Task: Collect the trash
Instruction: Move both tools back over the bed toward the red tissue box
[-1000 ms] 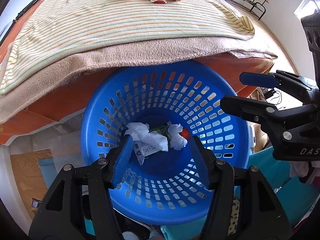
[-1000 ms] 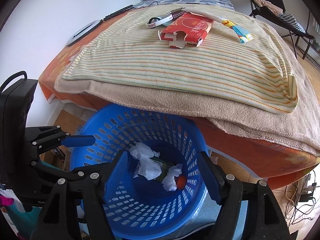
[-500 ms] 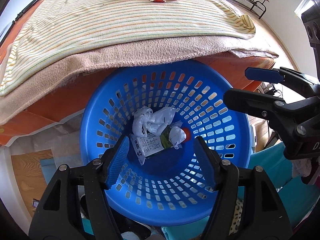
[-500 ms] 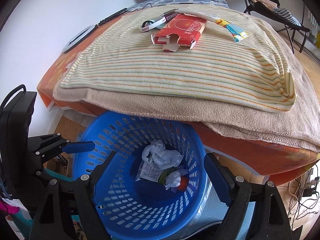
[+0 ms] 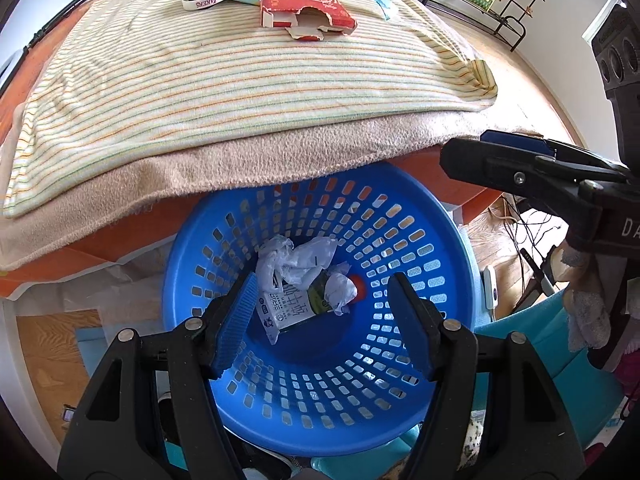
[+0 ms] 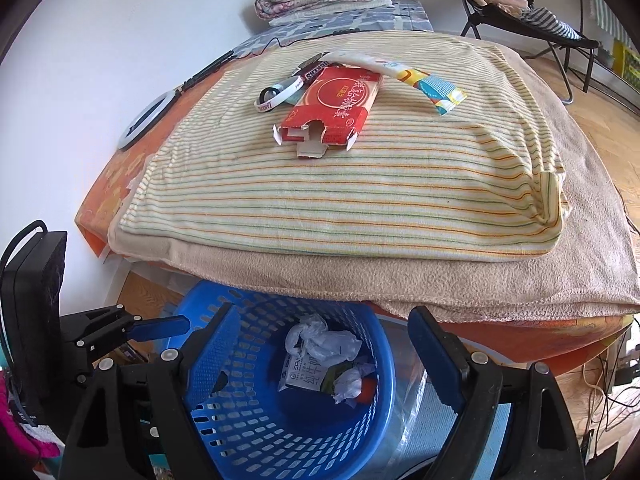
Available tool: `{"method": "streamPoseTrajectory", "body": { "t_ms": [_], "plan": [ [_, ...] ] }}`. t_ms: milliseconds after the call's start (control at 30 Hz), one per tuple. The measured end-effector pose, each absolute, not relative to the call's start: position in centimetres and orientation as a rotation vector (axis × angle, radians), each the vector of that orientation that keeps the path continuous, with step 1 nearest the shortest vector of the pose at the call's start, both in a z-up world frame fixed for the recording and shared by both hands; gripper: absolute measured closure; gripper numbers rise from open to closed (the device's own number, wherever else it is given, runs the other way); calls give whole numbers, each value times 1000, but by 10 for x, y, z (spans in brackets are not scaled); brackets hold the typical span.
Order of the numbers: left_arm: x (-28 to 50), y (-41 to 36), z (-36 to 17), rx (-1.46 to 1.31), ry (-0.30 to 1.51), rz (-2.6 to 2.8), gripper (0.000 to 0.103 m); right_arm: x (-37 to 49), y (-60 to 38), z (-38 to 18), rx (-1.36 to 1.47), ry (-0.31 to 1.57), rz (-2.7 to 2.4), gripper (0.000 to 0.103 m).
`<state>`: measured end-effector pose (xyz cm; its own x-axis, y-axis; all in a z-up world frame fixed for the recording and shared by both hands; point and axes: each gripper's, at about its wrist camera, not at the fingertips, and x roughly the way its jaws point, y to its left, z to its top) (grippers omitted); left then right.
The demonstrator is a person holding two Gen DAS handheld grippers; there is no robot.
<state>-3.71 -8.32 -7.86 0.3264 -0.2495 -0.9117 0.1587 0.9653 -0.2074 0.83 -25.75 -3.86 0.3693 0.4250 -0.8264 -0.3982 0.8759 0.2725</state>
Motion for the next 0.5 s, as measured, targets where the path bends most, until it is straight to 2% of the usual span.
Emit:
{"method": "streamPoseTrajectory", "body": {
  "t_ms": [500],
  "plan": [
    [17,-68,-28,-152,1120,-250,34,44,-272,2,31,963,510,16]
  ]
}}
